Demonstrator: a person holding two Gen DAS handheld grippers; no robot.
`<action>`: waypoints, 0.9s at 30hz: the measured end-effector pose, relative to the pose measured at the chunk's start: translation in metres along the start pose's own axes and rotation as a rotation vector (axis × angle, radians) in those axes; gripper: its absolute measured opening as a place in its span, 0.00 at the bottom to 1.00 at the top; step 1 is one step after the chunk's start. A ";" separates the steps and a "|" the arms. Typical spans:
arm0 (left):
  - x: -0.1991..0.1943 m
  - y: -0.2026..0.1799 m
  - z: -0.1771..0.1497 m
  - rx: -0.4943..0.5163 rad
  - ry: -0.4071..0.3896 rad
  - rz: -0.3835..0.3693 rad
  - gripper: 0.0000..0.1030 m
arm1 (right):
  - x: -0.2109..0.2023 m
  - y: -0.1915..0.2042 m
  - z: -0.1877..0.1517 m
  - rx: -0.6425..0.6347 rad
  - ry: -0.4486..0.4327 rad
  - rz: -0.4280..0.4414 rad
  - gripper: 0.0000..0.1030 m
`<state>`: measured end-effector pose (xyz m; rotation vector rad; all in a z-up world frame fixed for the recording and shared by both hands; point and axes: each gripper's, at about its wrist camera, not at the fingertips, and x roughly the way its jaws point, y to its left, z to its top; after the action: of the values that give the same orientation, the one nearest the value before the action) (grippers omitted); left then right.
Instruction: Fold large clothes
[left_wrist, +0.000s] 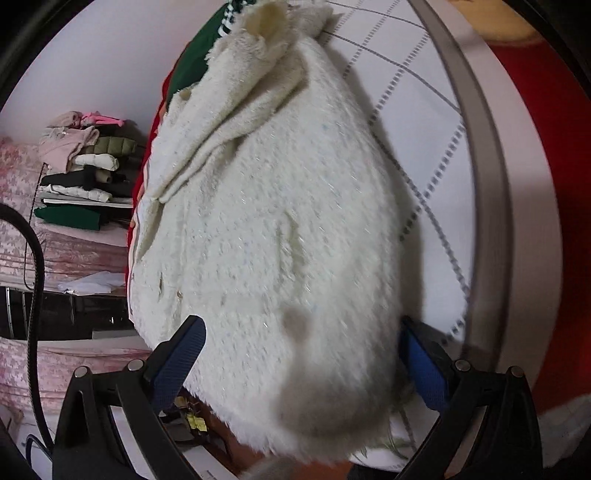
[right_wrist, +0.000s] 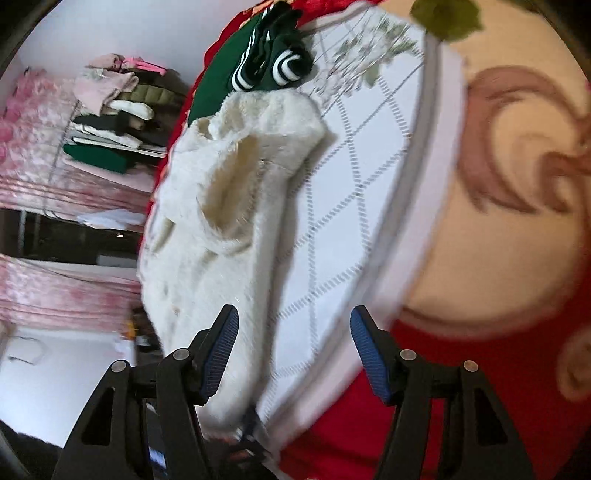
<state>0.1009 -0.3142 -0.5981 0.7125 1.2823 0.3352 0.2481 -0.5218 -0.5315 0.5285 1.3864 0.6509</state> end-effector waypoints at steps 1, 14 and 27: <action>0.001 0.004 0.002 -0.010 -0.006 0.001 1.00 | 0.013 0.000 0.007 0.009 0.017 0.030 0.63; -0.025 0.077 -0.006 -0.277 -0.050 -0.230 0.08 | 0.107 0.013 0.054 0.137 0.110 0.232 0.89; -0.013 0.158 0.014 -0.493 0.031 -0.363 0.07 | 0.140 0.035 0.108 0.436 0.114 0.158 0.89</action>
<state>0.1347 -0.2083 -0.4840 0.0538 1.2625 0.3463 0.3601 -0.3961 -0.5947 0.9673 1.6153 0.5091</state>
